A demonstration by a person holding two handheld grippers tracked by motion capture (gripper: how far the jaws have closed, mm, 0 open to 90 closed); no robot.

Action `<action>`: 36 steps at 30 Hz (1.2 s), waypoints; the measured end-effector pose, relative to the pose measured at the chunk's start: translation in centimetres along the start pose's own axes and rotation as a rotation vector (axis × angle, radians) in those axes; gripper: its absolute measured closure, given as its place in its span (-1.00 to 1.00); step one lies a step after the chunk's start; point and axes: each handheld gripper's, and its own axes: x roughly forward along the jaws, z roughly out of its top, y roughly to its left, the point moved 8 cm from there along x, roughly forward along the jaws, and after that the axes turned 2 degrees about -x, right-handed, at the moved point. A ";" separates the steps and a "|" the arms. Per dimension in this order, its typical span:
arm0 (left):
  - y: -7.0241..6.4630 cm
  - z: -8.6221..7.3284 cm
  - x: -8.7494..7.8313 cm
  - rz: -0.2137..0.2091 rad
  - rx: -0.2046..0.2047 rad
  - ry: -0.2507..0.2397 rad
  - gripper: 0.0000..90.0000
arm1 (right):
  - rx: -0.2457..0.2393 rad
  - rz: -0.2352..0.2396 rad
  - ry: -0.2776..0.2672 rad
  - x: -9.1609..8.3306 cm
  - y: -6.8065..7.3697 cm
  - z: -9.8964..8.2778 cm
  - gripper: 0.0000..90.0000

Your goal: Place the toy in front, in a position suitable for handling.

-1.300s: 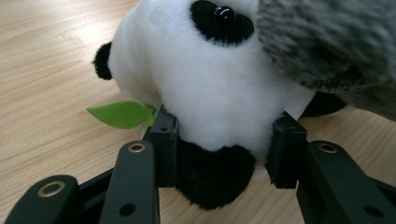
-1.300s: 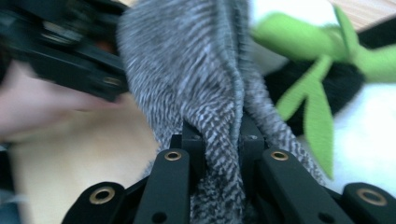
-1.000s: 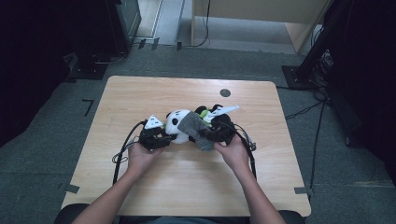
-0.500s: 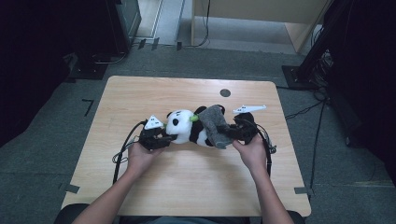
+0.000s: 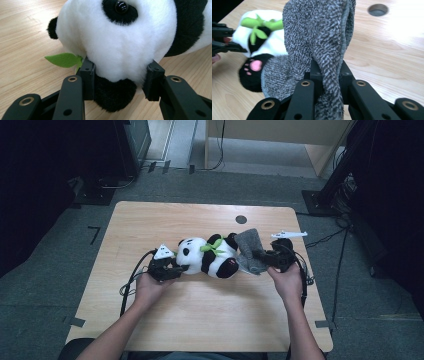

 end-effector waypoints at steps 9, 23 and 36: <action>-0.1 0.1 0.0 -0.001 -0.008 -0.008 0.20 | -0.025 0.193 -0.085 -1.8 4.3 2.5 0.78; -0.1 0.2 0.0 -0.002 -0.019 -0.004 0.19 | -0.159 0.289 0.071 6.0 13.3 2.4 0.78; -0.3 0.3 0.1 -0.007 -0.014 0.011 0.19 | -0.211 0.193 0.133 7.6 11.6 0.5 0.78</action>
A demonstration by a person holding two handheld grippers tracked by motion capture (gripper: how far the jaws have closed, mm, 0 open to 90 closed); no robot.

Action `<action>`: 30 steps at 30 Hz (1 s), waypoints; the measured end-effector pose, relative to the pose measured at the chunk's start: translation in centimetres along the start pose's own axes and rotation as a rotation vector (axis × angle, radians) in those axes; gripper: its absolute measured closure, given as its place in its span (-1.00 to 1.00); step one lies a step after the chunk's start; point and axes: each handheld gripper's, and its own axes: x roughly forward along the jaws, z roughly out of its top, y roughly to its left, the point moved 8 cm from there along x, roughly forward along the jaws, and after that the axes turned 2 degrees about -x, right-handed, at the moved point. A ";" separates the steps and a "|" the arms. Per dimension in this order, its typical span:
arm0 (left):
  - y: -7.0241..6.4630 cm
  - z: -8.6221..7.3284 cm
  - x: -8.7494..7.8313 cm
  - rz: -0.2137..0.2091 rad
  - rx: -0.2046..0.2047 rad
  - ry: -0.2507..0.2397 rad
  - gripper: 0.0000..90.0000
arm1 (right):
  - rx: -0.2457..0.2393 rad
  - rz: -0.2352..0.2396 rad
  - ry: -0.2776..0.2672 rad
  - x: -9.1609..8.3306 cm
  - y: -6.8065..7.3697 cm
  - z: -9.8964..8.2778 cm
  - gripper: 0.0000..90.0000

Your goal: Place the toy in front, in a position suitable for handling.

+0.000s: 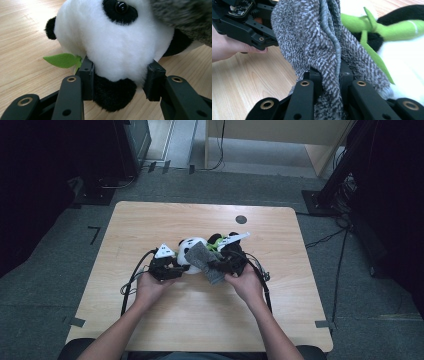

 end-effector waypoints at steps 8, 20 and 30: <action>0.0 0.0 0.0 -0.006 0.004 0.007 0.19 | 0.023 -0.006 -0.008 -1.0 -1.1 -0.7 0.78; 0.1 0.0 -0.1 -0.027 -0.003 0.013 0.19 | 0.072 -0.013 -0.038 -2.8 -2.6 -1.4 0.78; 0.0 0.0 -0.1 -0.035 -0.011 0.012 0.19 | 0.125 0.006 -0.060 -4.6 -3.8 -1.6 0.78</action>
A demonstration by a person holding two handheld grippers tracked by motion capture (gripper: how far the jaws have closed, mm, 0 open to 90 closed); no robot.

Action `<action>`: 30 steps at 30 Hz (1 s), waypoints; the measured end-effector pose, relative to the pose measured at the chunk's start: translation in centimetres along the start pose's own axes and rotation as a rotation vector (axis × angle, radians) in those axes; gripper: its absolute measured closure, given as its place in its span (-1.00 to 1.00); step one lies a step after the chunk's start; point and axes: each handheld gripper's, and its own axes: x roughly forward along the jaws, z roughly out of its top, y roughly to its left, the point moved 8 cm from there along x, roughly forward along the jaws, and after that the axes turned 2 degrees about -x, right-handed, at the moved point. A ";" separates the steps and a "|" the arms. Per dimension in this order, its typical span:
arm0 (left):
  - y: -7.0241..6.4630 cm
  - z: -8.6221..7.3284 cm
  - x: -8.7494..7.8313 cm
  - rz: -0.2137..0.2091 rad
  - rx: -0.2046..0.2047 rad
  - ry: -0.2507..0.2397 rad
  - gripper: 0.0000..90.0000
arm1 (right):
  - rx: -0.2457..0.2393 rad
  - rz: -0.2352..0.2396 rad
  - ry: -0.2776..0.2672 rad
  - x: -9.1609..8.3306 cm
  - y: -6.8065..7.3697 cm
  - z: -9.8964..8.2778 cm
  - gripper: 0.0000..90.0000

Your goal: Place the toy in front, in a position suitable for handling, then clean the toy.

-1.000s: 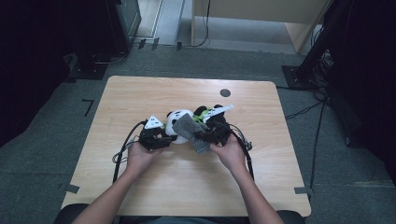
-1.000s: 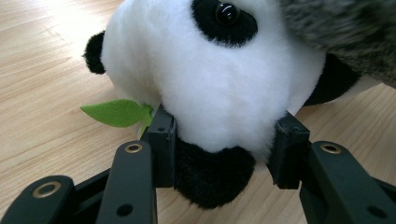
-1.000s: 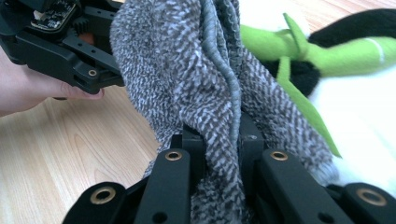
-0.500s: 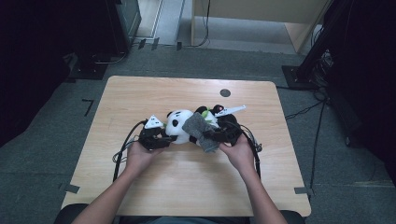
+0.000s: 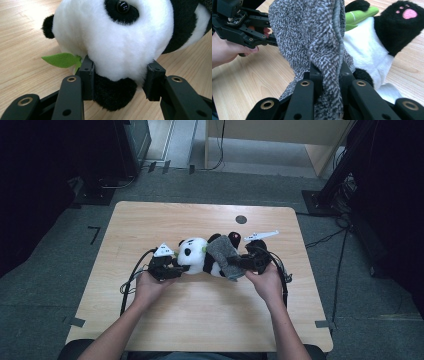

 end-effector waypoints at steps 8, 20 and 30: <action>0.0 -0.1 0.0 -0.004 0.000 0.004 0.19 | 0.036 0.001 -0.029 -1.5 -1.3 -0.2 0.78; 0.3 -0.4 0.0 0.001 -0.006 0.012 0.19 | 0.135 -0.032 -0.065 -3.0 -4.5 -1.3 0.78; 0.6 -0.4 -0.1 -0.010 -0.029 0.007 0.19 | 0.180 -0.051 -0.093 -4.7 -7.4 -2.9 0.78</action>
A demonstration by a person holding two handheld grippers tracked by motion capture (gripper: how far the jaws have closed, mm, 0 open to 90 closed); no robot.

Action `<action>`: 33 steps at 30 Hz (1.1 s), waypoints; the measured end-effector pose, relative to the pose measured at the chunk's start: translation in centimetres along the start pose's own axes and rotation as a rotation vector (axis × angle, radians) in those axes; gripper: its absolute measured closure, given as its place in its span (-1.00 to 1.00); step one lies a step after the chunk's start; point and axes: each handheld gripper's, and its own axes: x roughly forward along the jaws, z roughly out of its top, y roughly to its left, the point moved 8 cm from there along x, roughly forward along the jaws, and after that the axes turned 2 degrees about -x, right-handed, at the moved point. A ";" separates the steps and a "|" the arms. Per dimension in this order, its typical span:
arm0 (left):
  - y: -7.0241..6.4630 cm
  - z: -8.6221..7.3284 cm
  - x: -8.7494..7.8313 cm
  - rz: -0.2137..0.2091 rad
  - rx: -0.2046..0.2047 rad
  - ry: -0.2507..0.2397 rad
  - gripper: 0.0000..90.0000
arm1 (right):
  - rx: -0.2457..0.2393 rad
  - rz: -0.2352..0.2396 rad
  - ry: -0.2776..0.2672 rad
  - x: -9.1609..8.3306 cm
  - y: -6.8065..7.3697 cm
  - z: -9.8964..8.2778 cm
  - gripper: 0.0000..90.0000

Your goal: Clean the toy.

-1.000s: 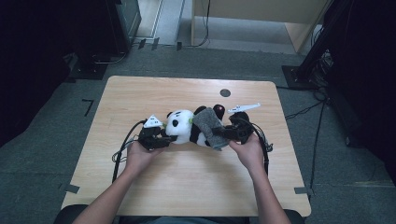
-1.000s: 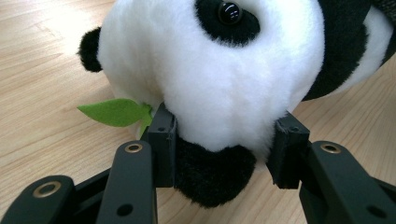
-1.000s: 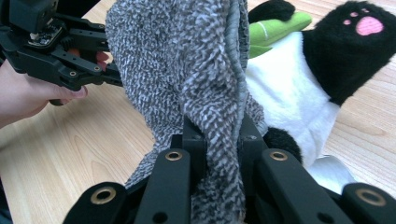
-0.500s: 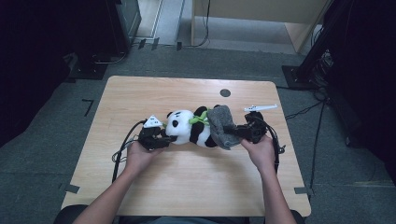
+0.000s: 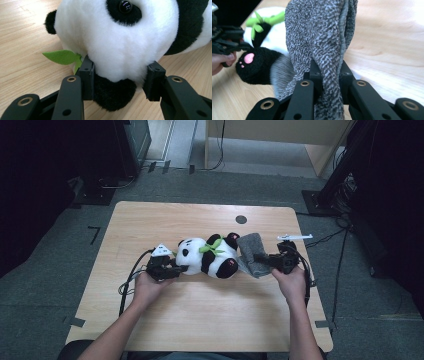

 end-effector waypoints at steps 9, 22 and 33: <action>-0.1 0.1 0.0 0.001 -0.007 0.006 0.19 | -0.007 0.107 -0.043 -0.3 2.4 -0.6 0.77; -0.3 -0.1 0.2 0.025 0.016 0.023 0.20 | -0.024 0.029 0.064 5.2 4.5 -3.1 0.77; 0.0 0.1 0.2 -0.005 -0.040 0.006 0.21 | 0.039 -0.043 0.141 6.0 1.9 -4.7 0.77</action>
